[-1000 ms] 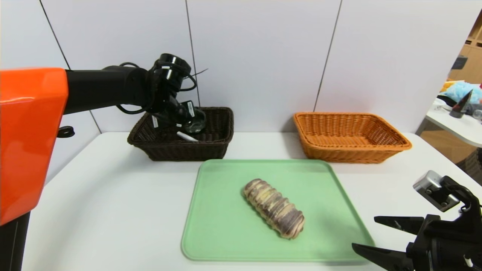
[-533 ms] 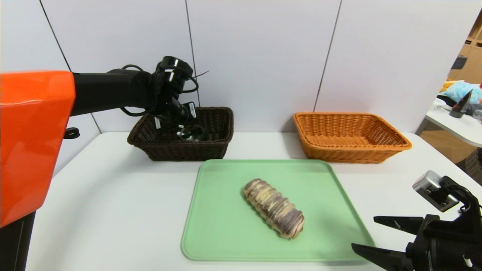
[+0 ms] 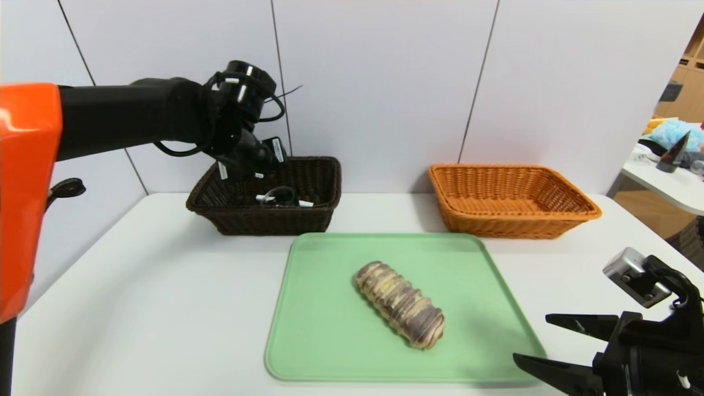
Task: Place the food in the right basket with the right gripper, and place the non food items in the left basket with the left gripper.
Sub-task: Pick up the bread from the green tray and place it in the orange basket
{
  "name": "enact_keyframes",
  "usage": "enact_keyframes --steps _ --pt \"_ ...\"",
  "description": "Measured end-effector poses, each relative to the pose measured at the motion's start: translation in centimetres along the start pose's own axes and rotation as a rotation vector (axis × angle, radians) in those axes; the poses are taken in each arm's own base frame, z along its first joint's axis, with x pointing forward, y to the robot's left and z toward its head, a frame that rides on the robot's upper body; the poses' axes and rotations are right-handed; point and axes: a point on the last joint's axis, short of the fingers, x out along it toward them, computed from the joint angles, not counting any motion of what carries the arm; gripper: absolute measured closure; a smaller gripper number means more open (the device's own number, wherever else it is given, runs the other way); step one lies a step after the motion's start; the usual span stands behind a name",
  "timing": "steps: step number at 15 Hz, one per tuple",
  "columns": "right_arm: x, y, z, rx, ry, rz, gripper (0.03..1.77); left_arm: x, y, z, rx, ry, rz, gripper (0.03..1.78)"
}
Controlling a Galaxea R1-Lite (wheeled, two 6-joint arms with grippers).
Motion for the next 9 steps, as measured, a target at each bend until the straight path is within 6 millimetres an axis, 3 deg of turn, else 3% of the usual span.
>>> enact_keyframes --steps 5,9 --pt "-0.1 0.3 1.2 -0.035 -0.038 0.017 0.1 -6.6 -2.1 -1.5 0.012 0.07 -0.064 0.3" --pt "0.2 0.8 2.3 -0.064 -0.058 0.047 0.1 -9.4 -2.6 -3.6 0.065 0.132 -0.091 0.22"
